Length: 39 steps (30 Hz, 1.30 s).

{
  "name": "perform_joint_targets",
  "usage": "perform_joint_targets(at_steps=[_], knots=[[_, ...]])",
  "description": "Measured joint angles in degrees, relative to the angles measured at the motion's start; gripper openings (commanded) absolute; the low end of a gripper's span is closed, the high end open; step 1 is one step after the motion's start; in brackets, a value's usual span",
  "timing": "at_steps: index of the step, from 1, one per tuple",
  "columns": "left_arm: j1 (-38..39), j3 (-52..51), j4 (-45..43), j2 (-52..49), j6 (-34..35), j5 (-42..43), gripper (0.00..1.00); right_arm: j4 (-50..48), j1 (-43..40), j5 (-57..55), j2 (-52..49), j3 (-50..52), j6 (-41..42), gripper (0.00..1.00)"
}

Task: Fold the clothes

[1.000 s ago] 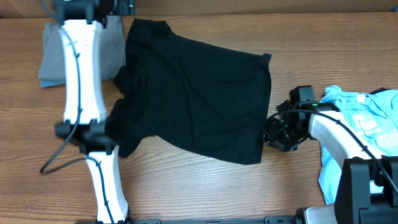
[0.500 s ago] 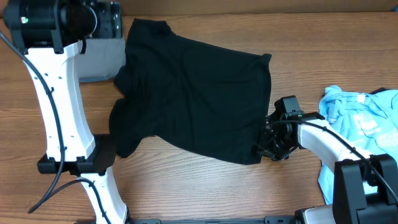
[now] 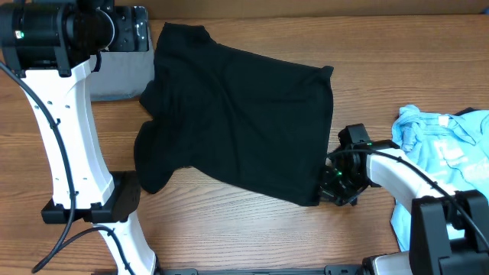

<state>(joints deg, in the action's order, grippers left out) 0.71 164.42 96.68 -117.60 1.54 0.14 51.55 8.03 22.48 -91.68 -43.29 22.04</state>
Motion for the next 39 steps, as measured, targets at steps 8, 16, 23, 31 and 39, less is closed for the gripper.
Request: perform_joint_targets(at_steps=[8, 16, 23, 31, 39], knots=[[0.0, -11.19, 0.0, 8.02, 0.0, -0.66, 0.87, 12.48, -1.77, -8.31, 6.4, -2.82, 5.86, 0.13], [0.0, -22.84, 0.04, 12.44, 0.0, -2.34, 0.88, 13.29, -2.23, -11.67, 6.73, -2.89, 11.34, 0.38], [0.0, -30.91, 0.02, 17.59, 0.09, -2.45, 0.89, -6.12, -6.49, -9.79, 6.71, -3.43, 10.29, 0.37], [0.0, -48.39, -2.29, 19.21, 0.33, 0.55, 0.86, -28.98, -12.37, -2.19, 6.16, -6.08, 9.51, 0.35], [0.0, -62.53, -9.86, 18.86, 0.42, 2.86, 0.85, -24.83, -12.87, -0.11, 2.16, -13.4, 7.43, 0.44]])
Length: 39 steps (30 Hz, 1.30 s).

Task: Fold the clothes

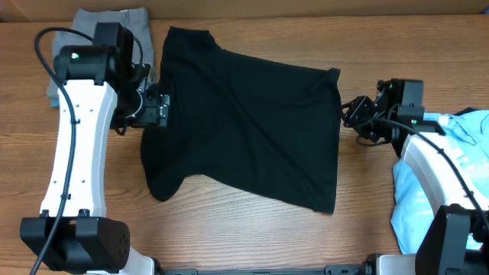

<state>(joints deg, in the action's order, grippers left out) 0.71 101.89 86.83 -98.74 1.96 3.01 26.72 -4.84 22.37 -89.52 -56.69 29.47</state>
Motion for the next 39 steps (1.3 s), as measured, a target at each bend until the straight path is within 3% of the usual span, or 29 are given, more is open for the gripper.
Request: perform_joint_targets(at_steps=[6, 11, 23, 26, 31, 39], knots=[[0.09, -3.91, -3.23, 0.0, 0.0, 0.68, 0.86, 11.32, 0.0, -1.64, -2.73, -12.41, -4.83, 0.49], [1.14, -4.13, -4.52, 0.0, 0.0, 0.96, 0.86, 13.49, 0.07, -3.41, -8.66, -21.22, -10.12, 0.5], [5.31, -4.15, -7.91, 0.0, -0.02, 3.19, 0.85, 1.9, 0.13, -6.29, -27.85, -23.71, -14.1, 0.28], [6.49, -5.46, -9.49, 0.0, 0.02, 3.43, 0.75, 1.31, 0.44, -5.64, -29.38, -23.71, -14.51, 0.22], [7.74, -12.85, -15.1, 0.0, -0.42, 3.98, 0.48, 0.17, 1.7, -4.61, -30.47, -23.71, -14.47, 0.17], [7.93, -27.04, -31.45, -0.07, -0.44, 4.07, 0.45, -5.25, 3.32, -8.17, -33.05, -23.8, -11.43, 0.1]])
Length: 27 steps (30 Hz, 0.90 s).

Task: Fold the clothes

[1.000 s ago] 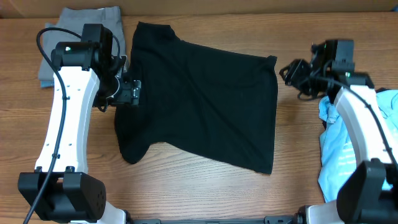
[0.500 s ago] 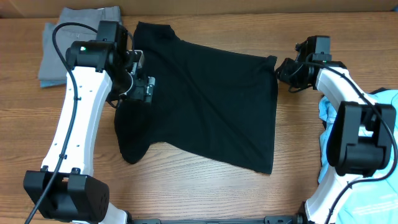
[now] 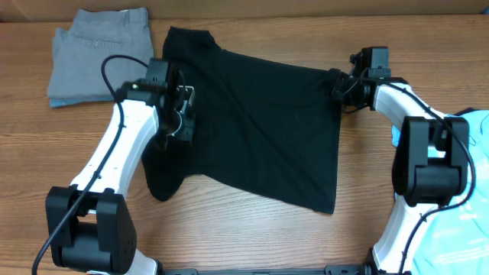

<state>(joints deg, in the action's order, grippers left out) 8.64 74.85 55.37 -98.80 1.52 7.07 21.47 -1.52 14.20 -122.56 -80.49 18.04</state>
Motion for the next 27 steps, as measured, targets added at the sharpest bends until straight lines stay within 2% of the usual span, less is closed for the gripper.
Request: perform_joint_targets(at_steps=[5, 12, 17, 22, 27], knots=[[0.0, -6.93, -9.14, 0.0, 0.0, 0.0, 0.44, -4.48, -0.52, -2.47, -1.66, -0.33, 2.43, 0.06], [0.0, -14.47, -11.45, 0.0, 0.0, 0.0, 0.45, -6.03, -4.2, -3.76, -2.6, -2.25, 3.19, 0.08], [0.0, -14.91, -11.74, 0.0, 0.0, 0.0, 0.45, -1.44, -7.45, -2.16, -2.6, -5.44, 2.62, 0.18], [0.0, -14.93, -11.78, 0.0, 0.0, 0.0, 0.49, 4.96, -8.79, 6.36, -2.54, -7.72, -1.31, 0.47], [0.0, -14.93, -12.61, 0.0, 0.0, 0.0, 0.49, 7.32, -6.19, 11.91, -2.47, -7.76, -4.35, 0.47]])
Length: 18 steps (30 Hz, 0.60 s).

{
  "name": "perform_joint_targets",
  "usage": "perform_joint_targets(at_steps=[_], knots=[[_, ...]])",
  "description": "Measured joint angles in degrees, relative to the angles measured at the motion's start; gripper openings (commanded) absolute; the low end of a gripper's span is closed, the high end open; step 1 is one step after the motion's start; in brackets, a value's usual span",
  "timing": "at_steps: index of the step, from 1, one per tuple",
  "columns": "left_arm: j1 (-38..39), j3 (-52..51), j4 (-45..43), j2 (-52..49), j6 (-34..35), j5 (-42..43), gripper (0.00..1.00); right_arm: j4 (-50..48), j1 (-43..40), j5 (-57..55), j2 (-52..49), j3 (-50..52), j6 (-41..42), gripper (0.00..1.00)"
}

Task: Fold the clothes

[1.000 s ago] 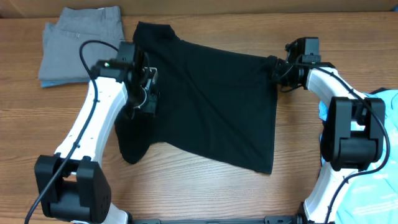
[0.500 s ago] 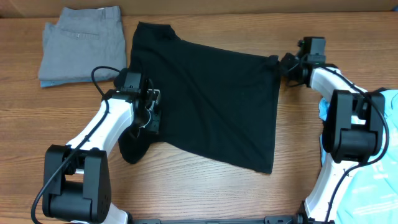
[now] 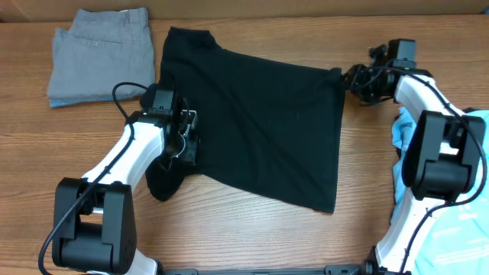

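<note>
A black T-shirt lies spread across the middle of the table, hem to the right and collar at the far left. My right gripper is at the shirt's far right corner, shut on it, and the corner is drawn out to a small point. My left gripper rests on the shirt's left side, where the near sleeve lies bunched. Its fingers are dark against the dark cloth, so their state does not show.
Folded grey shorts lie at the far left corner. A light blue garment is heaped at the right edge behind my right arm. Bare wooden table runs along the front.
My right gripper has moved a little right from the shirt's far right corner, and the corner has come with it. My left gripper has moved nearer along the shirt's left side.
First my right gripper was at the shirt's near right corner, with my left arm high over the far left. Then that corner lay farther out and both grippers flanked the shirt. Later the right was on the far right corner, the left on the left side.
</note>
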<state>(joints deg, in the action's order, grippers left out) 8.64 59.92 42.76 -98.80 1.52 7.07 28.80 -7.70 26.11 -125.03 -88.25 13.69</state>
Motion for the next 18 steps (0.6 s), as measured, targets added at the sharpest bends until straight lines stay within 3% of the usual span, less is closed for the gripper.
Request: perform_joint_targets(at_steps=[6, 15, 18], knots=[[0.0, 0.0, -0.72, 0.0, 0.0, 0.0, 0.49, -5.22, 2.56, 0.0, 0.0, -0.02, -0.87, 0.41], [0.0, 0.0, -0.83, 0.0, 0.0, 0.0, 0.49, -5.55, 2.45, -2.67, -0.02, -0.04, -1.33, 0.06], [0.0, 0.0, -0.83, 0.0, 0.0, 0.0, 0.49, -7.34, 2.45, -2.95, -0.02, -0.04, -1.31, 0.04]])
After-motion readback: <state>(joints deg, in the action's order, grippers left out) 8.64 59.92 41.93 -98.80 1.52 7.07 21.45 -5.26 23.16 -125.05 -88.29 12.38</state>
